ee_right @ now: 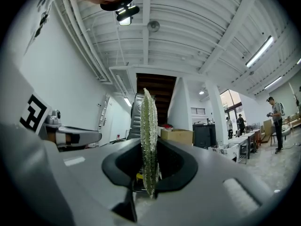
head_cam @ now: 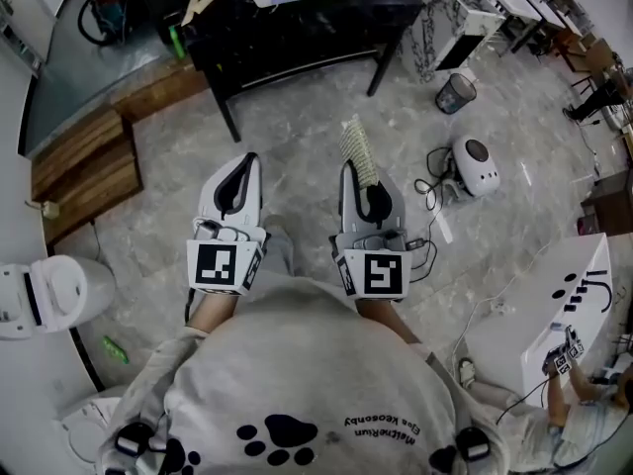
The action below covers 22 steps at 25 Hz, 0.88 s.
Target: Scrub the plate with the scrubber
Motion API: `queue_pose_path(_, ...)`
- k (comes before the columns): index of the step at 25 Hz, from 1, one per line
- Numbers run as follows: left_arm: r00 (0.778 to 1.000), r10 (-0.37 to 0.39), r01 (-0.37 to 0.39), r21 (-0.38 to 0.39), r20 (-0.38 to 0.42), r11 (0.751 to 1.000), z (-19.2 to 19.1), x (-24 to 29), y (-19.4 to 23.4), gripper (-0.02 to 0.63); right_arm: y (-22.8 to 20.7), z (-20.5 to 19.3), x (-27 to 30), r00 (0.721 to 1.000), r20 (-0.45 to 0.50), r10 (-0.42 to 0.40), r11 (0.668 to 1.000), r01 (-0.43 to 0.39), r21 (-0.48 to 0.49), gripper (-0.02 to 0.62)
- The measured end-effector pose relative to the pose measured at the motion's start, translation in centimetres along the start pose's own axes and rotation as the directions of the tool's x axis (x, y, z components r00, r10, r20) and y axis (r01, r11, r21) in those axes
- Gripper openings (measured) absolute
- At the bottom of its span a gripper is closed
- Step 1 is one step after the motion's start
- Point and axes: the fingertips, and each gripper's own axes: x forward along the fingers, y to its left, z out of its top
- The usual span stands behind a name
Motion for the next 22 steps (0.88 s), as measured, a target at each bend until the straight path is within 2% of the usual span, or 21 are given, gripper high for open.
queue_pose_path(8, 0.999, -0.043, 0.043, 0.018, -0.018, 0.999, -1.4, 8.3, 5.4, 0.005, 0.0, -1.9, 10.1, 1.000, 0.000, 0.015, 1.000, -0.015, -0.002, 0.069)
queue_pose_path(14, 0.992, -0.125, 0.125, 0.011, -0.022, 0.992, -1.9, 15.8, 7.9, 0.006, -2.3, -3.3, 17.0, 0.999, -0.012, -0.037, 0.999, 0.037, -0.006, 0.069)
queue_pose_path(22, 0.982, -0.189, 0.189, -0.016, -0.018, 0.982, -2.5, 21.7, 10.6, 0.006, -4.4, -4.5, 22.4, 0.992, -0.048, -0.117, 0.993, 0.115, -0.030, 0.069)
